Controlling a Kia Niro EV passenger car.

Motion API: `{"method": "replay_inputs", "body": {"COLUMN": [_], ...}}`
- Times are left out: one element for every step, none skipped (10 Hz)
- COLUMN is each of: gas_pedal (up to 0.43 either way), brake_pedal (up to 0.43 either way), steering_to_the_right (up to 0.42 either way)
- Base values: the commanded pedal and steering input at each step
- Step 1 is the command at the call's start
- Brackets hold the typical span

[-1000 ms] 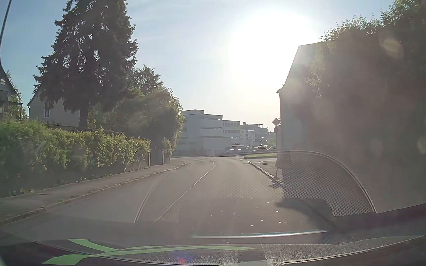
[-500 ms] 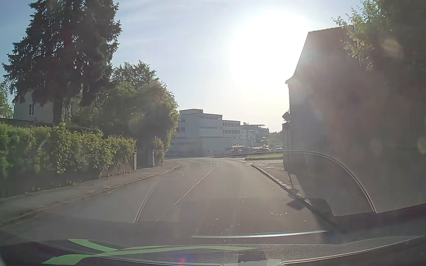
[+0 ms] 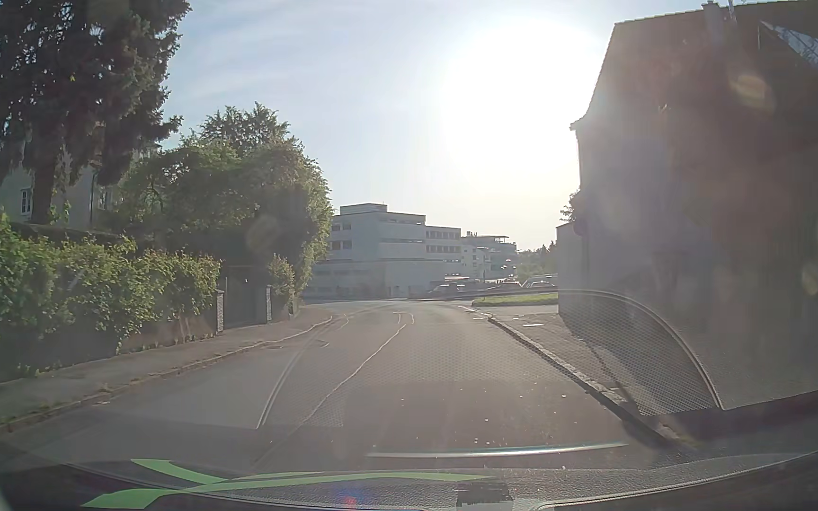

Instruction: Follow the waypoints while adhering to traffic rules and regulations

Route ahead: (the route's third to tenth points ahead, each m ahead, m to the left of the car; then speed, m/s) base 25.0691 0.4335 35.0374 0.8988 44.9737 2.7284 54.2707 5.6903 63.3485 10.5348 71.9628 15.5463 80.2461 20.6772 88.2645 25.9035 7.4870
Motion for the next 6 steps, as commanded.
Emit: {"method": "replay_inputs", "body": {"gas_pedal": [0.020,0.020,0.020,0.020,0.020,0.020], "brake_pedal": [0.000,0.000,0.000,0.000,0.000,0.000], "steering_to_the_right": [0.000,0.000,0.000,0.000,0.000,0.000]}}
